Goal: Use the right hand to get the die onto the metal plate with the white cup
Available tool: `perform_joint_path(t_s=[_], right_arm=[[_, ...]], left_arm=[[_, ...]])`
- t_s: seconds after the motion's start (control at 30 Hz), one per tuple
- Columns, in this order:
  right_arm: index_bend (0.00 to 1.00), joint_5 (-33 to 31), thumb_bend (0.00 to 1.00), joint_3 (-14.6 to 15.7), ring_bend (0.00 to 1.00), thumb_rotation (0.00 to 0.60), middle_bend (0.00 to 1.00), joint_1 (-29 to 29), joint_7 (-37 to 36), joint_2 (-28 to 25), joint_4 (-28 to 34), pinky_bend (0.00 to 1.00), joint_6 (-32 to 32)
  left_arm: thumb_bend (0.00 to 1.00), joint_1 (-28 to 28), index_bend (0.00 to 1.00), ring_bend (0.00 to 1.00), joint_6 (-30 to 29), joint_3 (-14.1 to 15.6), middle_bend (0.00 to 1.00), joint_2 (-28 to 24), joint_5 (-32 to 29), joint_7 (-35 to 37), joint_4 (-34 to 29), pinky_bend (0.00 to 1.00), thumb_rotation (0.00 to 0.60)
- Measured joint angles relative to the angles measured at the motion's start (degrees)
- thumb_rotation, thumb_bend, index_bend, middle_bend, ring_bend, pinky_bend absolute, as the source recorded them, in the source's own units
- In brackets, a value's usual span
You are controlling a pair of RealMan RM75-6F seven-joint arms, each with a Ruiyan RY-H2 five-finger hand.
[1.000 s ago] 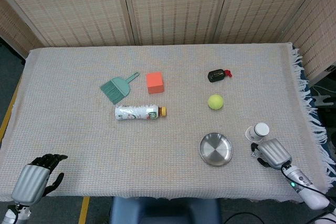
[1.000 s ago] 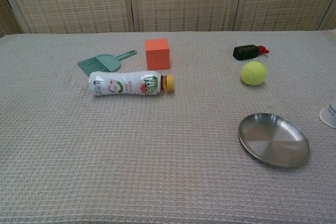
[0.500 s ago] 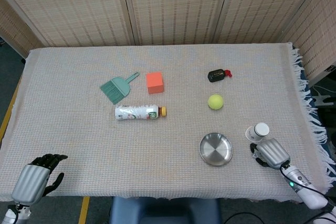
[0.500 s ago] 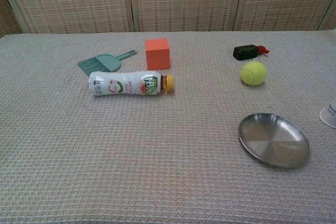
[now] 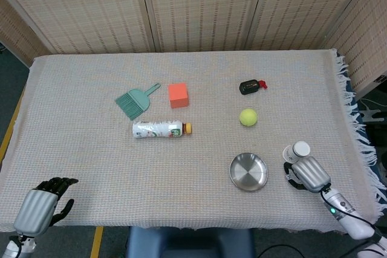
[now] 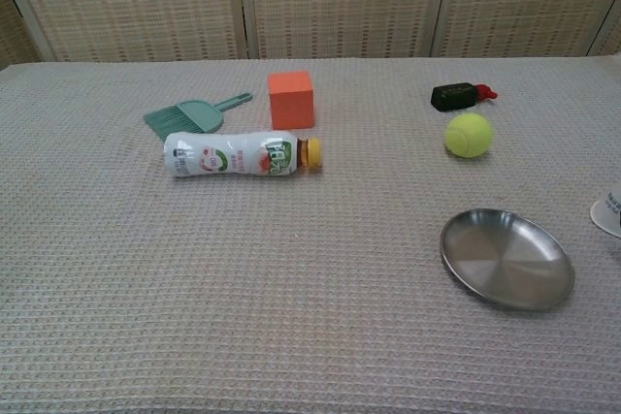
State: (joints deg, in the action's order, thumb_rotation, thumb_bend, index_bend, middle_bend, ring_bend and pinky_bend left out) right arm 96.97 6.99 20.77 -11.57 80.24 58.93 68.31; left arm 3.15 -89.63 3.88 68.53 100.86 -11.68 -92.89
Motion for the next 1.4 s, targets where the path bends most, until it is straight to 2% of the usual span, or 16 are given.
perform_joint_path(t_s=[0.33,0.43,0.6,0.7,0.77,0.97,1.07,1.2,1.4], right_arm=[[0.58,1.30,0.22,-2.06,0.72,0.600,0.74,2.61,0.54,0.10,4.67,1.00,1.56],[0.57,1.66,0.22,-2.42,0.70,0.600,0.74,4.61,1.10,2.01,6.24,1.00,-0.33],[0.54,2.22,0.20,-2.90,0.63,0.600,0.72,6.50,0.17,5.97,5.16,0.97,-1.46],[0.45,2.53,0.15,-2.94,0.55,0.600,0.62,7.22,-1.48,7.33,3.93,0.92,-1.40],[0.36,2.75,0.12,-2.86,0.43,0.600,0.50,7.48,-2.32,7.82,3.04,0.87,-1.00],[0.19,3.04,0.10,-2.63,0.18,0.600,0.31,7.51,-3.48,7.68,1.83,0.75,0.99],[0.17,2.95,0.10,-2.92,0.13,0.600,0.28,7.33,-3.54,7.16,1.66,0.68,2.43],[0.19,1.52,0.10,-4.14,0.13,0.600,0.28,6.70,-1.10,6.25,1.62,0.64,3.75],[0.14,-3.10,0.10,-6.02,0.03,0.600,0.19,5.54,8.11,2.76,3.03,0.35,2.36]], left_arm=[[0.36,0.01,0.30,0.33,-0.02,-0.10,0.36,-0.02,-0.19,0.23,0.03,0.49,0.600],[0.36,0.02,0.30,0.33,-0.18,-0.11,0.36,-0.07,-0.08,0.43,0.07,0.49,0.600],[0.36,-0.03,0.30,0.33,-0.52,-0.17,0.36,-0.20,-0.02,0.92,0.08,0.49,0.600],[0.36,-0.05,0.30,0.33,-0.68,-0.21,0.36,-0.30,0.00,1.22,0.14,0.49,0.600],[0.36,-0.05,0.30,0.33,-0.72,-0.20,0.36,-0.33,0.05,1.34,0.17,0.49,0.600],[0.36,-0.06,0.30,0.33,-0.73,-0.17,0.36,-0.33,0.10,1.30,0.17,0.49,0.600],[0.36,-0.07,0.30,0.33,-0.67,-0.15,0.36,-0.33,0.09,1.12,0.06,0.49,0.600],[0.36,-0.11,0.30,0.33,-0.76,-0.21,0.36,-0.34,0.01,1.20,0.03,0.49,0.600],[0.36,-0.06,0.30,0.33,-0.54,-0.18,0.37,-0.32,-0.03,0.99,-0.02,0.49,0.600]])
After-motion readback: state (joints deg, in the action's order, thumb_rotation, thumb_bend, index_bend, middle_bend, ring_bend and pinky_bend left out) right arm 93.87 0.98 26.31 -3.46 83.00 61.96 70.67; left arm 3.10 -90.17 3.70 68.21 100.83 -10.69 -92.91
